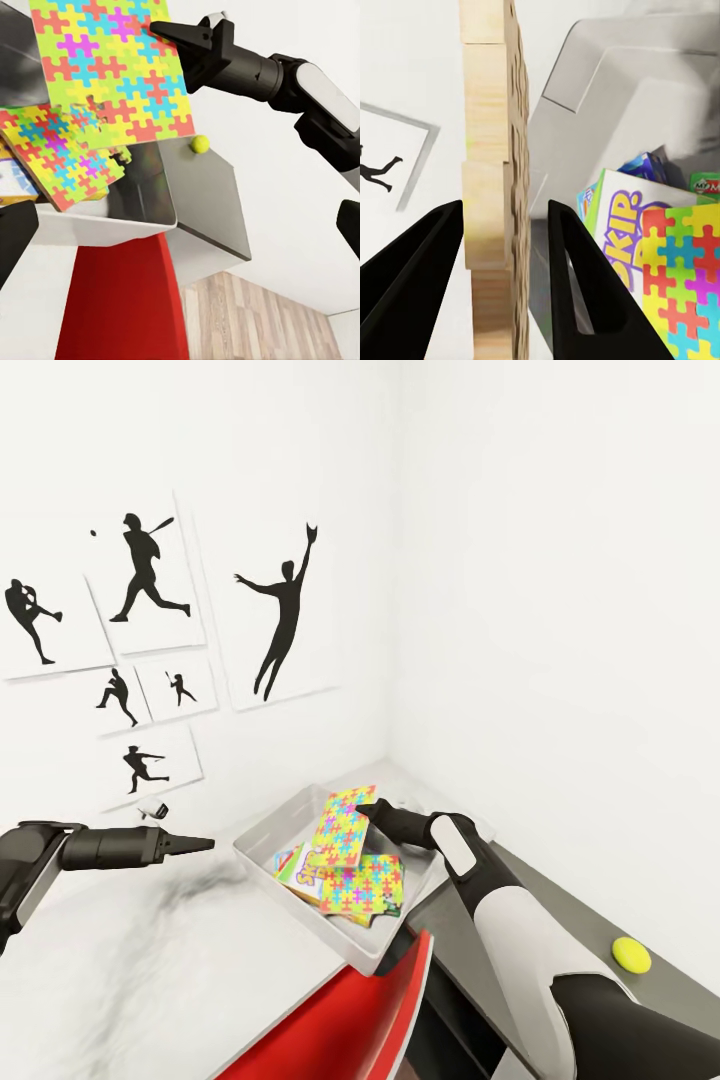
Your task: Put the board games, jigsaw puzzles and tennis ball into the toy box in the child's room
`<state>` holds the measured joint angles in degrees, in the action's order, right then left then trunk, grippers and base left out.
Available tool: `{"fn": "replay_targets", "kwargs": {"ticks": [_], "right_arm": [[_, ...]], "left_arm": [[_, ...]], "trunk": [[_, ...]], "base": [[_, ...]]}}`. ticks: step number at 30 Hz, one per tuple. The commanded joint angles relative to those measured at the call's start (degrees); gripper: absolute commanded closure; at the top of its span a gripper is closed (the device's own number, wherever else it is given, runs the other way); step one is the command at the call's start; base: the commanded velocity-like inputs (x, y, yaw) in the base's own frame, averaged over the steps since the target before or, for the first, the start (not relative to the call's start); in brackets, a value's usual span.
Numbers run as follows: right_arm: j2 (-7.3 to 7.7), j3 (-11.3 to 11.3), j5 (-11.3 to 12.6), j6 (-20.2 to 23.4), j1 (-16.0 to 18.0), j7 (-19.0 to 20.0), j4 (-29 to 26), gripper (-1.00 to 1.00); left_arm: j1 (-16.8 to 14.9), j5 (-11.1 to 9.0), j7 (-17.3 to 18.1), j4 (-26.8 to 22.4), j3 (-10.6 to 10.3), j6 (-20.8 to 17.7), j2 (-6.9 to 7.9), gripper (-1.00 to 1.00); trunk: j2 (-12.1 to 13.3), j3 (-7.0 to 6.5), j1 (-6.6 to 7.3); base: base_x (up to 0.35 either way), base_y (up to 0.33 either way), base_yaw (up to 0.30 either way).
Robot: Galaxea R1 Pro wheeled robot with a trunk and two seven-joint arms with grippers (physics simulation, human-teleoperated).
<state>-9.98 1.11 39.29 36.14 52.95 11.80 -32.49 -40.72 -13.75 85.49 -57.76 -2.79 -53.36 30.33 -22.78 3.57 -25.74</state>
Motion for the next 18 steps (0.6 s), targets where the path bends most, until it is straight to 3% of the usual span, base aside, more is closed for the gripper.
{"fn": "replay_targets", "kwargs": {"ticks": [1, 18], "right_arm": [[-0.02, 0.1, 0.0, 0.2, 0.1, 0.1, 0.0, 1.00], [-0.02, 0.2, 0.0, 0.3, 0.1, 0.1, 0.0, 1.00]], "left_arm": [[-0.1, -0.2, 0.1, 0.0, -0.2, -0.6, 0.07, -1.00], [-0.1, -0.2, 0.1, 0.0, -0.1, -0.6, 0.08, -1.00]], "trunk": [[-0.1, 0.14, -0.04], [-0.1, 0.14, -0.04]], "base": [[0.005, 0.000, 0.000], [0.000, 0.000, 0.000]]}}
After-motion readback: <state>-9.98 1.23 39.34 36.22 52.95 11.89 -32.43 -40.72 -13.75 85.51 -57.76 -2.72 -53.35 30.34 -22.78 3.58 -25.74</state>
